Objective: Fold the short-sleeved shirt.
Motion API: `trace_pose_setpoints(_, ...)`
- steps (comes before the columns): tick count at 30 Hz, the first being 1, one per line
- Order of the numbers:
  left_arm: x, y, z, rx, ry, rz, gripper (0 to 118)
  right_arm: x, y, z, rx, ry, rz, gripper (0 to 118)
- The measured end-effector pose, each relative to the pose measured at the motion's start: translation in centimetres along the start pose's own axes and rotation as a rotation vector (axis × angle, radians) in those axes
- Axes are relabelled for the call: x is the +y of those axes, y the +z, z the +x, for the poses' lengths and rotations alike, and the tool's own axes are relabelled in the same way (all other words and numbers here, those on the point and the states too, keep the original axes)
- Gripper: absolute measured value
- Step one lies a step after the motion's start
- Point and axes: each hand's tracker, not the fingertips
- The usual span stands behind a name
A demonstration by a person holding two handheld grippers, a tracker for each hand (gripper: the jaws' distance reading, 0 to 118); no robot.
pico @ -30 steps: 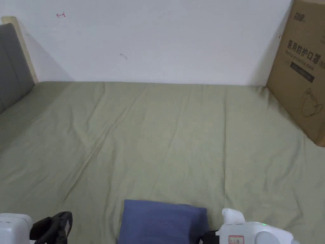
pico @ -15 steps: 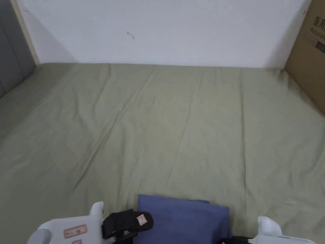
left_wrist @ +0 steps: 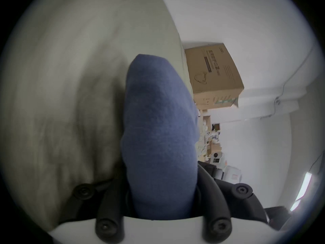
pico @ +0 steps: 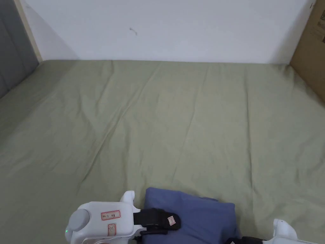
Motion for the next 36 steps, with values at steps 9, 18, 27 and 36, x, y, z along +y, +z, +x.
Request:
trace_pose_setpoints(9, 5.9, 17.4, 3.7, 0.37, -0.197, -0.007, 24, -0.7, 6.6, -3.6, 0.018, 0.167, 0.071, 0)
trace_pose_setpoints(18, 11.4, 33.1, 0.8, 0.826, -0.224, -0.04, 25, -1.6, 8.8, -4.7, -0.053, 0.156, 0.118, 0)
trace_pose_setpoints(27, 11.4, 39.0, 3.7, 0.938, -0.269, 0.163, 111, -1.2, 9.2, -6.7, -0.086, 0.221, 0.144, 0)
trace_pose_setpoints(36, 2.6, 28.2, 12.5, 0.693, -0.403, 0.325, 41, -1.1, 11.3, -9.4, -0.033, 0.301, 0.197, 0)
